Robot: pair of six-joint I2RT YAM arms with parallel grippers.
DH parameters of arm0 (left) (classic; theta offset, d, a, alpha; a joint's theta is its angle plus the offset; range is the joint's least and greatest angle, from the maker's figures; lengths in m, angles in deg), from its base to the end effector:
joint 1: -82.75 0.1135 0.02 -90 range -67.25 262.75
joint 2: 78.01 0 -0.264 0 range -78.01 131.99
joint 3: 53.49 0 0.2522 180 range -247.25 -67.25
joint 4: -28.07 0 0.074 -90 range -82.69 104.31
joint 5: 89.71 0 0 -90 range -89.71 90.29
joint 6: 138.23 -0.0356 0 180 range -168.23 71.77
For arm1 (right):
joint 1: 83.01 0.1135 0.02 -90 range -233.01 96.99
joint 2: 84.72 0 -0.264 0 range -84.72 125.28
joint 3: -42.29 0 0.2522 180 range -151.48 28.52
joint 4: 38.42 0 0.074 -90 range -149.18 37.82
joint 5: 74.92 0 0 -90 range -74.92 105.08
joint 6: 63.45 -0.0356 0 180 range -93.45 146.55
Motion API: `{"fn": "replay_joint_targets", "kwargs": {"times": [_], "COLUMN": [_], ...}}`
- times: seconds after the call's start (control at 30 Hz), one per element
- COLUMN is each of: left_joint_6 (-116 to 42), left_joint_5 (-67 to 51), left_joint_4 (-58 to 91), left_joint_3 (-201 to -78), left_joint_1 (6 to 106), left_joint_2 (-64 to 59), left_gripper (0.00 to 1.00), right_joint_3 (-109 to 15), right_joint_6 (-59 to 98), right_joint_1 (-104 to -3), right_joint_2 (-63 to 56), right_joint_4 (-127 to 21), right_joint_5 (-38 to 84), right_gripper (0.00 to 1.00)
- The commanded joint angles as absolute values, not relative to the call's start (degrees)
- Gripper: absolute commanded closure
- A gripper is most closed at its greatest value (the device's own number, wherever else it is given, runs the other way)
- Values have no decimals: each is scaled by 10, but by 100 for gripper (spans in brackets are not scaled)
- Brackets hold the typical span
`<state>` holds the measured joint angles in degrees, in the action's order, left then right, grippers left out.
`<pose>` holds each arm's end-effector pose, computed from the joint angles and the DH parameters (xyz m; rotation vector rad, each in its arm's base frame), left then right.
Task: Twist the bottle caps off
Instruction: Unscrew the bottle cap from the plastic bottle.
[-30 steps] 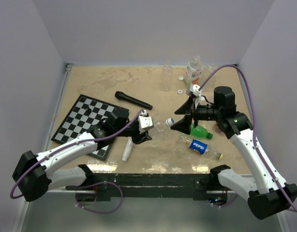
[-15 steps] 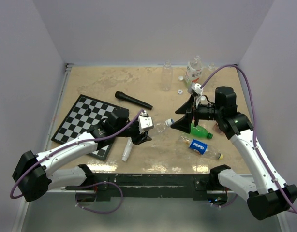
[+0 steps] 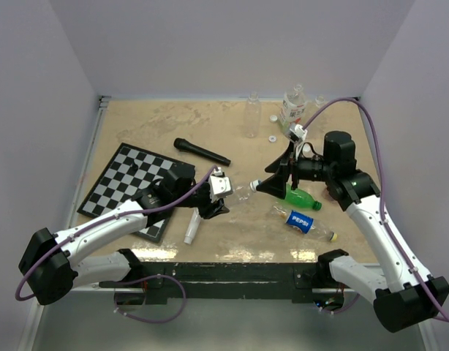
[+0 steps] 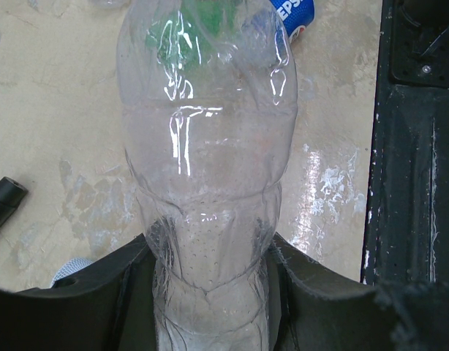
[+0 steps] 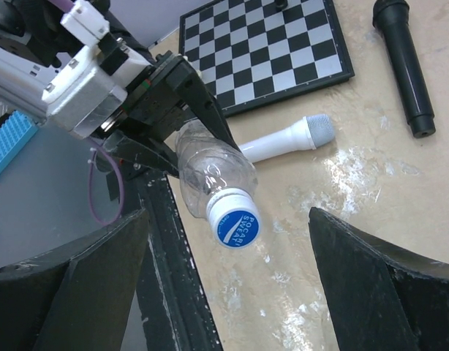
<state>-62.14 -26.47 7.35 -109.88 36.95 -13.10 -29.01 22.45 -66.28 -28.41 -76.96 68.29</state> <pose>0.1626 -0.1902 0.2636 1.3027 1.6798 -0.8206 0.1877 0.0862 0.3603 -0.8197 1.8006 1.1486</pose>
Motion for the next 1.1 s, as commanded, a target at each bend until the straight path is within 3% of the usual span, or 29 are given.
{"fn": "replay_joint_targets", "kwargs": {"times": [0.0, 0.37, 0.5, 0.6, 0.73, 0.87, 1.07], "left_joint_6": [-610, -610, -610, -610, -610, -611, -611], "left_joint_5": [-263, -260, -259, -258, -257, -254, -252], "left_joint_4": [89, 90, 90, 90, 90, 89, 89], "left_joint_3": [-1108, -1108, -1108, -1108, -1108, -1107, -1107], "left_joint_1": [371, 370, 371, 371, 371, 371, 370], "left_joint_2": [-148, -149, -146, -146, -146, -146, -145], "left_gripper": [100, 100, 100, 100, 100, 100, 100], "right_joint_3": [-276, -261, -263, -262, -261, -268, -302], "right_joint_6": [204, 191, 194, 198, 216, 250, 403], "right_joint_1": [-666, -666, -666, -666, -666, -666, -666], "right_joint_2": [-275, -246, -240, -240, -237, -234, -222], "right_joint_4": [-747, -744, -750, -750, -753, -764, -835], "right_joint_5": [662, 682, 698, 707, 733, 758, 810], "right_gripper": [6, 16, 25, 40, 76, 97, 100]}}
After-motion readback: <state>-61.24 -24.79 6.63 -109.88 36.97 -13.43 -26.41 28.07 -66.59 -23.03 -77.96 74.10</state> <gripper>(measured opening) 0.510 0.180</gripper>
